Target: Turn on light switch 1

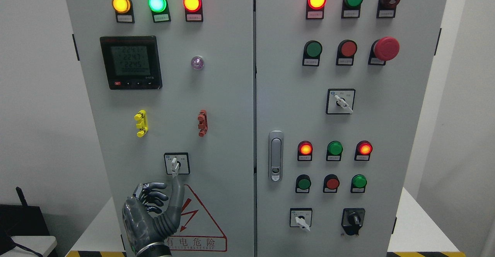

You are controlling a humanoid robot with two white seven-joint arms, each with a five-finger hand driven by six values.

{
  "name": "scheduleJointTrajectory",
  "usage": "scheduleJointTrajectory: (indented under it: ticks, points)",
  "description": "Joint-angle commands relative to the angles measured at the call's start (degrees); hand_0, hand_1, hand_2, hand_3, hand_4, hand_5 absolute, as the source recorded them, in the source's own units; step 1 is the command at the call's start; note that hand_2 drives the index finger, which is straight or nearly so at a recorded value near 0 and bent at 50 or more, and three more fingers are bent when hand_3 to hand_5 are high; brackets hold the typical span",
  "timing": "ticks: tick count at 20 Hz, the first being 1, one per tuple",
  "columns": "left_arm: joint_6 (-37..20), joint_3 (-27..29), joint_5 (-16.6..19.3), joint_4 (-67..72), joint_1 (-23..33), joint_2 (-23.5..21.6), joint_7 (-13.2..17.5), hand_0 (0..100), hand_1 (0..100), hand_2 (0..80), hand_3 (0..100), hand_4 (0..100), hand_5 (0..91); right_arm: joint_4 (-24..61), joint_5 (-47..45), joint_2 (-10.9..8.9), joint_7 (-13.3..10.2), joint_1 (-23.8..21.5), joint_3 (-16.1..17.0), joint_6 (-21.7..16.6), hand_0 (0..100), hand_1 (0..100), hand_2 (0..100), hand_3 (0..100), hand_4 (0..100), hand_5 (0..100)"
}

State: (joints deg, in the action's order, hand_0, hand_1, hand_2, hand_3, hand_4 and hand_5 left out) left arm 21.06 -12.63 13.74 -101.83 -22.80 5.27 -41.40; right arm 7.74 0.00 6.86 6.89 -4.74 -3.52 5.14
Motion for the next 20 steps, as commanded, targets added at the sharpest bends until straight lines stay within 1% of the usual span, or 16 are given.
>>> scheduleJointTrajectory:
  ticks: [1,4,15,20]
  points:
    - [0.38,-0.64,0.06,0.76,-1.45,0.45,-0.26,12,53,54.0,78,81,72.8,0.00,-1.05,0.00,-0.03,0.00,0.00,0.04,12,39,0,0,0,0]
    - [1.96,-0.64,0.06,0.67,-1.98,0.62,-0.44,12,53,53.9,77,81,72.8,0.00,-0.97,0.00,-0.03,0.00,0.00,0.04,12,39,0,0,0,0]
    - [2.58,-0.64,0.06,1.37,-3.30,0.62,-0.53,13,54,53.0,76,80,72.8,0.00,-0.97,0.00,-0.03,0.00,0.00,0.04,12,39,0,0,0,0]
    - [3.90,-0.64,0.06,1.46,-4.00,0.71,-0.53,13,54,52.8,75,80,72.9,0.00,-0.97,0.00,-0.03,0.00,0.00,0.04,12,39,0,0,0,0]
